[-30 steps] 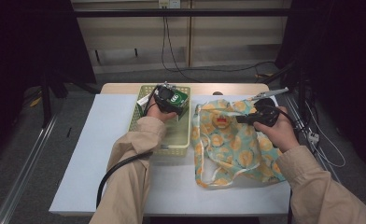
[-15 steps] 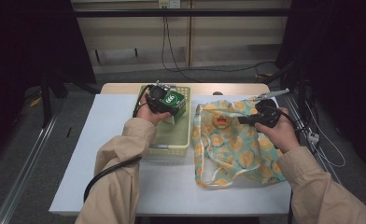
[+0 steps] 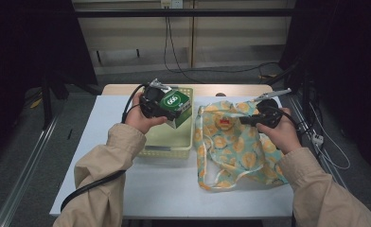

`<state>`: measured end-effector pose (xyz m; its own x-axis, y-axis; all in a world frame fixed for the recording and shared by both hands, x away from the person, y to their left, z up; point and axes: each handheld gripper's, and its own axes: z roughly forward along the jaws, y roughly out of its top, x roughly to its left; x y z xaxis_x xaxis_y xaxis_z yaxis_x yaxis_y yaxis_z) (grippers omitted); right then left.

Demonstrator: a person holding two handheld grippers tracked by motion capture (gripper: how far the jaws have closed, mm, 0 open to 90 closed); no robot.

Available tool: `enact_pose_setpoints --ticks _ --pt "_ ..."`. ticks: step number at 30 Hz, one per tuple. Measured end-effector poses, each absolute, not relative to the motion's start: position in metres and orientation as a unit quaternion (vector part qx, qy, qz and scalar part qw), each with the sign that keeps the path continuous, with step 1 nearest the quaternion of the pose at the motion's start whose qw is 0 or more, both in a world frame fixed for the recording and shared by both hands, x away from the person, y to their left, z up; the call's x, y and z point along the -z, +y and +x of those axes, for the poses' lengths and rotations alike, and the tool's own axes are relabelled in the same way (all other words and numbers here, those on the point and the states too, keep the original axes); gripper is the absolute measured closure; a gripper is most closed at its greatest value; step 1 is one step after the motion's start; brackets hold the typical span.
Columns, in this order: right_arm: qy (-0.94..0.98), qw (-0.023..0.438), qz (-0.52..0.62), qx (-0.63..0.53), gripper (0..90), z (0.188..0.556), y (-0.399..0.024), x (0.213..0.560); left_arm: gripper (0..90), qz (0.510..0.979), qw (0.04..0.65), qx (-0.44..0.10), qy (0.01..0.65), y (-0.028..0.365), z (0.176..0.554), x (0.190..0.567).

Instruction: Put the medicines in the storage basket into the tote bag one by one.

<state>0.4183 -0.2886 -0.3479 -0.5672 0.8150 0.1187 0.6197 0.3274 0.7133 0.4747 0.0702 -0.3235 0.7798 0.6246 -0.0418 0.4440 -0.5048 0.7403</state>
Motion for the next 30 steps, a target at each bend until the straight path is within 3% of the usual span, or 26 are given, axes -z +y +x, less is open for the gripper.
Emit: enact_pose_setpoints --ticks 14,30 --pt "0.803 0.131 0.445 -0.373 89.9 0.417 -0.290 0.347 16.2 0.871 0.422 -0.089 0.235 0.028 0.440 0.312" --pt "0.805 0.135 0.440 -0.375 90.0 0.414 -0.290 0.344 16.1 0.886 0.421 -0.048 0.190 -0.035 0.418 0.346"
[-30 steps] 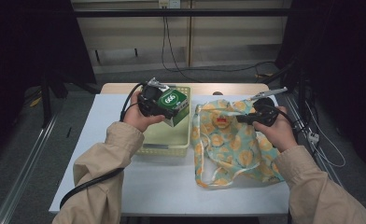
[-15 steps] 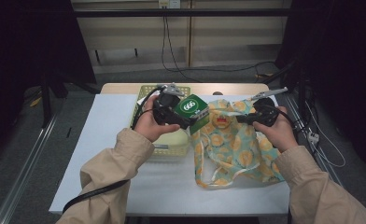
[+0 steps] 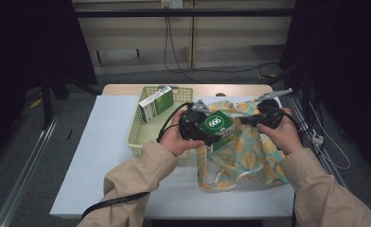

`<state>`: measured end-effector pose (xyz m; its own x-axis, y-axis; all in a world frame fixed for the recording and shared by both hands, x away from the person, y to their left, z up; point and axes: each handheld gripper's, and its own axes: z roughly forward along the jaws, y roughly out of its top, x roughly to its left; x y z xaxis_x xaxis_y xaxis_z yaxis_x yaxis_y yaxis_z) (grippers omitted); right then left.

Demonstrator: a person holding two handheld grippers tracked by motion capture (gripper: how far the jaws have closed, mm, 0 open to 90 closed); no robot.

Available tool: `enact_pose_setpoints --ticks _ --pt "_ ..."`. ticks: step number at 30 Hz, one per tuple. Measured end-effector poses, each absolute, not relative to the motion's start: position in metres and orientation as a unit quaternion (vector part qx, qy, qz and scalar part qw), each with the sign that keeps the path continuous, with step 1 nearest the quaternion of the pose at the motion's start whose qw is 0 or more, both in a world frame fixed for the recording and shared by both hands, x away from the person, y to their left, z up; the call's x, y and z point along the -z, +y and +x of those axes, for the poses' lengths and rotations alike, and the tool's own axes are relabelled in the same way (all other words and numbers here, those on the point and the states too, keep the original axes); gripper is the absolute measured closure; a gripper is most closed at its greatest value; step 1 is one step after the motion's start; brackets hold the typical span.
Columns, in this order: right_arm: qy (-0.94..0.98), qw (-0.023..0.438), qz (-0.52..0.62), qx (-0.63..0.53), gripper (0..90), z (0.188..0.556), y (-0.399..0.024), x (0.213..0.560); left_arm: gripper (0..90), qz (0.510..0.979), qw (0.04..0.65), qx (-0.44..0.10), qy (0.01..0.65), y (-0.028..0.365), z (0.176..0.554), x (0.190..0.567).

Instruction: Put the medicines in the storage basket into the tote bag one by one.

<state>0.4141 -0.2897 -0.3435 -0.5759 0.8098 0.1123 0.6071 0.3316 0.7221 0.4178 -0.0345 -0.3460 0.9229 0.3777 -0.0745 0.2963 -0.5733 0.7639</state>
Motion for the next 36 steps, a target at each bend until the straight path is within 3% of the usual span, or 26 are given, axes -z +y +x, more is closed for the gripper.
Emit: enact_pose_setpoints --ticks 14,36 --pt "0.800 0.141 0.443 -0.378 90.0 0.409 -0.295 0.339 16.1 0.892 0.402 -0.044 0.201 -0.068 0.424 0.383" --pt "0.802 0.141 0.441 -0.378 90.0 0.408 -0.295 0.338 16.1 0.888 0.401 -0.054 0.218 -0.096 0.436 0.404"
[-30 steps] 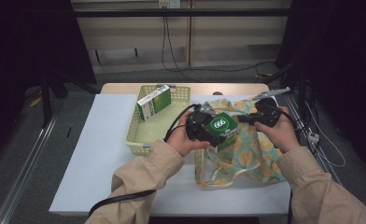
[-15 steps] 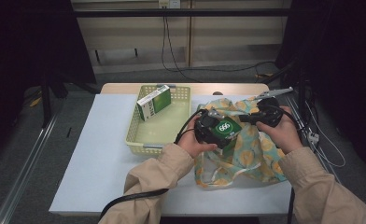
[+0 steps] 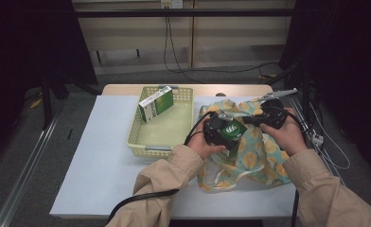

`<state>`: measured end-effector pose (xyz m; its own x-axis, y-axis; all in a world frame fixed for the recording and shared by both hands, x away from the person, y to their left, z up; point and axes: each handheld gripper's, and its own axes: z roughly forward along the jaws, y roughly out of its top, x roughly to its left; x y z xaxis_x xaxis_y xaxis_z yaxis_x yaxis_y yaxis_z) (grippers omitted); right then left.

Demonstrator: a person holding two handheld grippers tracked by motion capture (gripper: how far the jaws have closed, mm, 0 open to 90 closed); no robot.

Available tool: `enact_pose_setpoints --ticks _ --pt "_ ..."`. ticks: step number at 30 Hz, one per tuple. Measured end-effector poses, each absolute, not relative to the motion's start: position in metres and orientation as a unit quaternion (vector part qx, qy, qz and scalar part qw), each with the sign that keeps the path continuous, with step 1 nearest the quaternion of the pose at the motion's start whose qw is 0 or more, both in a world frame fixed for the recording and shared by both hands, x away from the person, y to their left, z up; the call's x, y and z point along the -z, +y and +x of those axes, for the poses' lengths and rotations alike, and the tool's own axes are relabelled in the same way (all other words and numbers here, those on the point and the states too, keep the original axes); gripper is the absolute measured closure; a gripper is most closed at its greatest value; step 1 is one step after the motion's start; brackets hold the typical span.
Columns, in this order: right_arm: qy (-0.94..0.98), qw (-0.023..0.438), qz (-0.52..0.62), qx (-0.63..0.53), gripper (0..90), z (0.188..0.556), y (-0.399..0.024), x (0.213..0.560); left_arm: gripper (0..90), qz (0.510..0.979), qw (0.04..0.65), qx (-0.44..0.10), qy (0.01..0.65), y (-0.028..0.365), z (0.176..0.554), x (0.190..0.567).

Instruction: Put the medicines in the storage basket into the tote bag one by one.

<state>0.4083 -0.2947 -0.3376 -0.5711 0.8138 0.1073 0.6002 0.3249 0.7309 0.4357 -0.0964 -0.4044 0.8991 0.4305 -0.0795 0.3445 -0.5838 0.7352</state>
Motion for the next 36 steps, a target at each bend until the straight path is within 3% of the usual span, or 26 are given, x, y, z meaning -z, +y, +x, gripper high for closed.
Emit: enact_pose_setpoints --ticks 27,36 --pt "0.806 0.136 0.436 -0.375 89.9 0.411 -0.290 0.340 13.4 0.874 0.406 -0.073 0.257 -0.125 0.478 0.420" --pt "0.804 0.135 0.442 -0.374 89.9 0.412 -0.291 0.341 7.7 0.886 0.395 -0.034 0.240 -0.099 0.463 0.399"
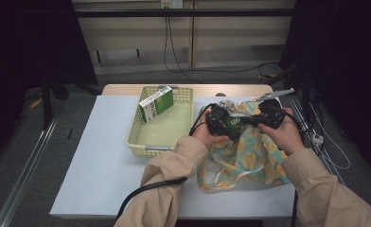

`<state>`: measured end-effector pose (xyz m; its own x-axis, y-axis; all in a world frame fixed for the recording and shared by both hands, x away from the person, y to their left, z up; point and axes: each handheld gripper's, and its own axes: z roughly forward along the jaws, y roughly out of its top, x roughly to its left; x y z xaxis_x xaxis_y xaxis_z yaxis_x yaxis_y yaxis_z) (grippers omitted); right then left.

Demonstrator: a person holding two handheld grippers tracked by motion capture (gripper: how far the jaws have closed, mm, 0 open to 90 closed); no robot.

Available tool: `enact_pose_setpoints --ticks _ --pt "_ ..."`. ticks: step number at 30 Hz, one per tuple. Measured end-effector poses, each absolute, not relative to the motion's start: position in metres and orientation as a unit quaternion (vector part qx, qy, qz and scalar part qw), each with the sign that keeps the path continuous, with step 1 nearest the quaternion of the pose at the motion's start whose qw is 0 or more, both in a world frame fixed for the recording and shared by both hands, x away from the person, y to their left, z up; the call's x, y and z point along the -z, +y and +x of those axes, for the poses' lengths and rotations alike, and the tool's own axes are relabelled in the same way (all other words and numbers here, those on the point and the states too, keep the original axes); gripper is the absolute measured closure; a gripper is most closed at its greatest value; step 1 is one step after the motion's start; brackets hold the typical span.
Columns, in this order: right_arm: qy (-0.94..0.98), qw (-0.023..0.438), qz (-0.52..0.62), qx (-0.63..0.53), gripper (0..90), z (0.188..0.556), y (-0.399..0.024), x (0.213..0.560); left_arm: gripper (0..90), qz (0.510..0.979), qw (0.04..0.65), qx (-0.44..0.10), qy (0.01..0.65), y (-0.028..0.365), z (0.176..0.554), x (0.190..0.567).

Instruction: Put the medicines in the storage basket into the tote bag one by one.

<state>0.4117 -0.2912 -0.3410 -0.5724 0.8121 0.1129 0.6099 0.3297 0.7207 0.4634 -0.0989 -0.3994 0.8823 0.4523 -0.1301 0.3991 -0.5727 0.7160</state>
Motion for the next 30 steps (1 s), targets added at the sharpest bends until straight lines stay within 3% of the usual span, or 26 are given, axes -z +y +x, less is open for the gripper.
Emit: enact_pose_setpoints --ticks 7,17,28,30 --pt "0.804 0.135 0.444 -0.371 89.9 0.413 -0.292 0.345 8.9 0.886 0.410 0.013 0.216 -0.072 0.447 0.374" --pt "0.804 0.136 0.446 -0.369 89.9 0.411 -0.290 0.344 9.1 0.888 0.405 -0.020 0.217 -0.034 0.450 0.342" --pt "0.804 0.134 0.445 -0.371 89.9 0.412 -0.292 0.346 6.4 0.872 0.400 -0.076 0.272 0.030 0.484 0.345" --pt "0.803 0.132 0.446 -0.373 89.9 0.413 -0.293 0.346 6.5 0.866 0.412 -0.065 0.274 0.042 0.492 0.346"
